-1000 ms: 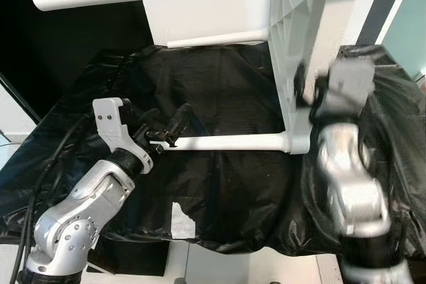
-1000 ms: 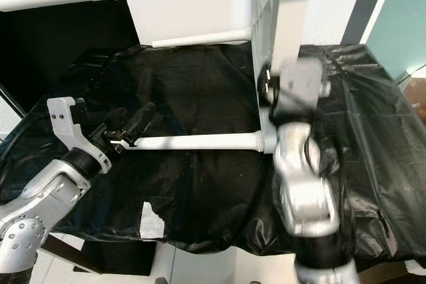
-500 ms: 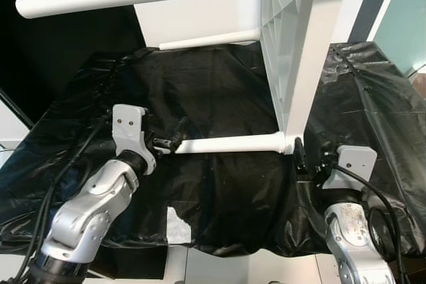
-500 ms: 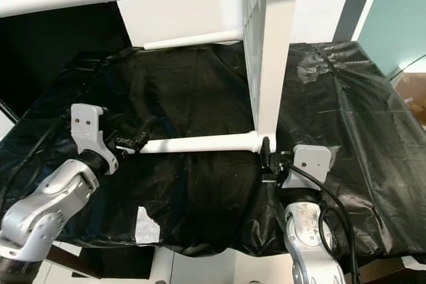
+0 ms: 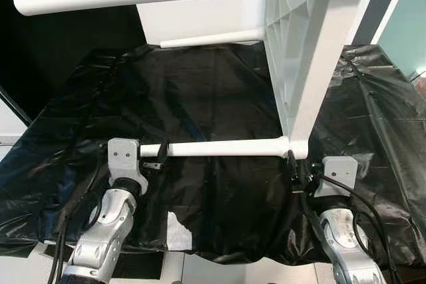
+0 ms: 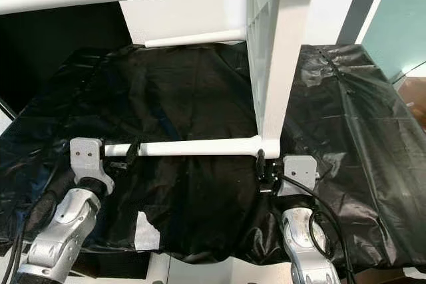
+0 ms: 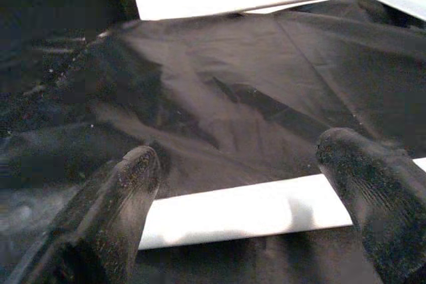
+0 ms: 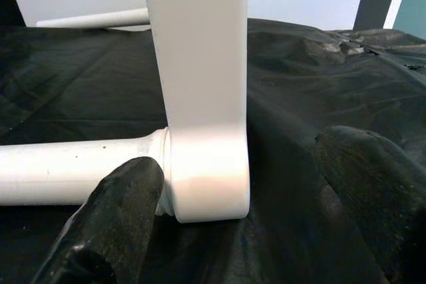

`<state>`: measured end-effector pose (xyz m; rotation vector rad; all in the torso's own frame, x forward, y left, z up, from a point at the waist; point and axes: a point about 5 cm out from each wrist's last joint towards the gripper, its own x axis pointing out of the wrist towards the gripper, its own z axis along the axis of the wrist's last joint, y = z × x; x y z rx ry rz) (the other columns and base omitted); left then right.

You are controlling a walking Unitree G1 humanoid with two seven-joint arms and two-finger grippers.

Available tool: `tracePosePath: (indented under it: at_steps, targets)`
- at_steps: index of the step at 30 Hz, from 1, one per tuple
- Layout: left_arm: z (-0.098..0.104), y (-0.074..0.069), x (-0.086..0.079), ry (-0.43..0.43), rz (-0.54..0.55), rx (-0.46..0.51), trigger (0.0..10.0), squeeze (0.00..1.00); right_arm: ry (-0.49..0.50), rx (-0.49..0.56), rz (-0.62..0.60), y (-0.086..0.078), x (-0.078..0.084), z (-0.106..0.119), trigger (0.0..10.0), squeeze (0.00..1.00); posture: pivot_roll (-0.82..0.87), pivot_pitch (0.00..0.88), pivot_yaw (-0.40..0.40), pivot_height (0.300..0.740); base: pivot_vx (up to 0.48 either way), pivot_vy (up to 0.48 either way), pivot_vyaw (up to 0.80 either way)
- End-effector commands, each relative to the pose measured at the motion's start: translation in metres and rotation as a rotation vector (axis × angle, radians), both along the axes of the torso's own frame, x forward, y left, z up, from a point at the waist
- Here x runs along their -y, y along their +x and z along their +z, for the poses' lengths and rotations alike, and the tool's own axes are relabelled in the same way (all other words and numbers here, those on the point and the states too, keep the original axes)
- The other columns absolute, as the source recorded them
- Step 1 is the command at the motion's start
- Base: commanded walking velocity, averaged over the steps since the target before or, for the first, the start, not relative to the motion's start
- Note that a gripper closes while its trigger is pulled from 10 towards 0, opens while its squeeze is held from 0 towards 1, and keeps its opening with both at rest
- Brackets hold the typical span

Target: Building children table

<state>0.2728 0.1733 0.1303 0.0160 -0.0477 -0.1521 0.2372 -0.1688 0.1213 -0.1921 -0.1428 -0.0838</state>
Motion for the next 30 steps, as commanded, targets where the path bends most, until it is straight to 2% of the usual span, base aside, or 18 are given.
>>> tracePosePath:
  at_steps: [1,5,15,25,30]
  targets:
    - [-0.0032,0.0011,-0.0035,0.022,-0.011,0.002,10.0,0.00,-0.002,0.004,-0.002,0.0006,-0.0003,-0.0023,10.0,0.00,-0.01,0.040,0.038,0.740,0.000,0.000,0.00]
    - [-0.0020,0.0004,0.0002,0.035,-0.022,0.055,10.0,0.00,-0.014,0.010,0.006,0.0012,-0.0021,-0.0052,10.0,0.00,-0.01,0.033,0.038,0.740,0.000,0.000,0.00]
    - [-0.0046,-0.0014,-0.0004,0.047,-0.034,0.072,10.0,0.00,-0.021,0.019,0.015,0.0017,-0.0042,-0.0057,10.0,0.00,-0.01,0.032,0.035,0.740,0.000,0.000,0.00]
    - [-0.0061,-0.0020,0.0005,0.046,-0.039,0.066,10.0,0.00,-0.023,0.024,0.004,0.0023,-0.0004,-0.0052,10.0,0.00,-0.01,0.045,0.034,0.740,0.000,0.000,0.00]
    - [-0.0111,-0.0072,0.0041,0.040,-0.040,0.045,10.0,0.00,-0.029,0.021,0.002,0.0025,0.0029,-0.0054,10.0,0.00,0.00,0.057,0.027,0.740,0.000,0.000,0.00]
